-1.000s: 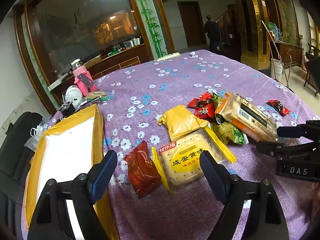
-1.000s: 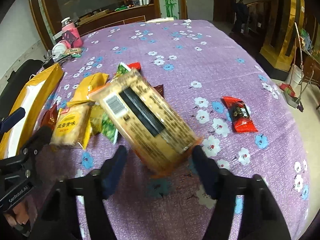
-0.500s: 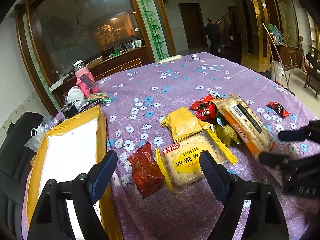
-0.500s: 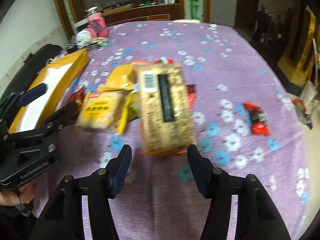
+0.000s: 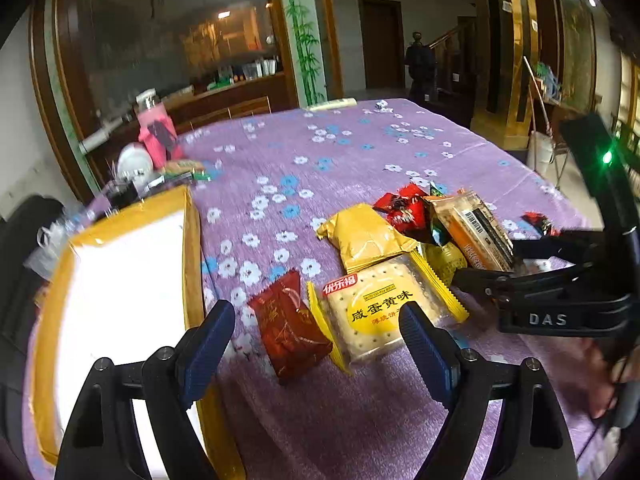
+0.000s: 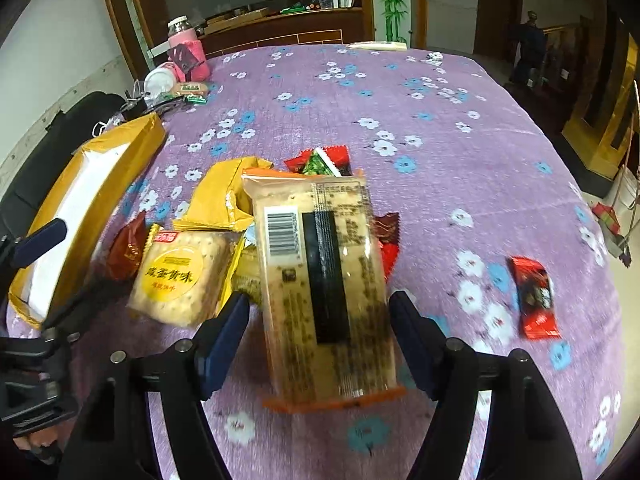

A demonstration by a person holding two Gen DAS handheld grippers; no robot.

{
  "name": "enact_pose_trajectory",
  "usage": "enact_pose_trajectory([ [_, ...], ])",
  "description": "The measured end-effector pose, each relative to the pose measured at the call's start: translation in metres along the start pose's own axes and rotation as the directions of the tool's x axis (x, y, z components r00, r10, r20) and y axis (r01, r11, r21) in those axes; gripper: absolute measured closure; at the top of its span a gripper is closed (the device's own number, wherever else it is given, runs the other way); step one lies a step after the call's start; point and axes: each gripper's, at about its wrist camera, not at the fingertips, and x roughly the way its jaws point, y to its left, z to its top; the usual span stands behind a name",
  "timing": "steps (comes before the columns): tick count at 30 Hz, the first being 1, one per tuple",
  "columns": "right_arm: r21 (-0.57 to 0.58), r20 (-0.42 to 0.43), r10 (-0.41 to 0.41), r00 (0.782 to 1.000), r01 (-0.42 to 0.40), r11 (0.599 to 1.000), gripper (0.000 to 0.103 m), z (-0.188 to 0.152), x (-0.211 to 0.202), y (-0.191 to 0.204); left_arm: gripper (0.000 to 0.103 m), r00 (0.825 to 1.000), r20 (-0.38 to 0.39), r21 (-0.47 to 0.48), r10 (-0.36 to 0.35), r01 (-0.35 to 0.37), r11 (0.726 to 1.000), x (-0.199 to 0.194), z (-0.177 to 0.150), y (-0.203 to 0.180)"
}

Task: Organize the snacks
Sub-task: 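Grasp the yellow salted-egg-yolk biscuit pack with the left tool while right lifts its pack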

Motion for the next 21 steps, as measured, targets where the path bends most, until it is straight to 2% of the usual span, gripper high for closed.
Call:
enact_pose_trajectory([
  [3, 0.038, 0.01, 0.025, 1.0, -0.025, 0.999, 0.047, -0.002, -0.001, -0.006, 0.016, 0.999, -0.011, -0.036, -0.041, 0.041, 0.999, 0.001, 0.001, 0.011],
  [5, 0.058, 0.029, 0.037, 0.999, -0.039, 0.998, 0.047, -0.004, -0.006, -0.009, 0.016, 0.997, -0.027, -0.068, -0.073, 0.071, 0.995, 0.003, 0.004, 0.017],
  [8, 0.093, 0.066, 0.053, 0.996, -0.059, 0.994, 0.049, -0.008, -0.018, -0.016, 0.016, 0.986, -0.06, -0.127, -0.155, 0.147, 0.981, 0.008, 0.007, 0.027],
  [10, 0.114, 0.094, 0.055, 0.994, -0.066, 0.991, 0.049, -0.013, -0.027, -0.02, 0.016, 0.98, -0.053, -0.133, -0.193, 0.184, 0.974, 0.007, 0.008, 0.027],
  [17, 0.152, 0.13, 0.088, 0.988, -0.108, 0.983, 0.049, -0.029, -0.042, -0.026, 0.016, 0.957, -0.111, 0.019, -0.268, 0.272, 0.962, 0.014, 0.007, -0.004],
  [21, 0.176, 0.13, 0.11, 0.985, -0.132, 0.976, 0.049, -0.039, -0.044, -0.029, 0.016, 0.96, -0.137, 0.117, -0.245, 0.261, 0.958, 0.023, 0.005, -0.024],
])
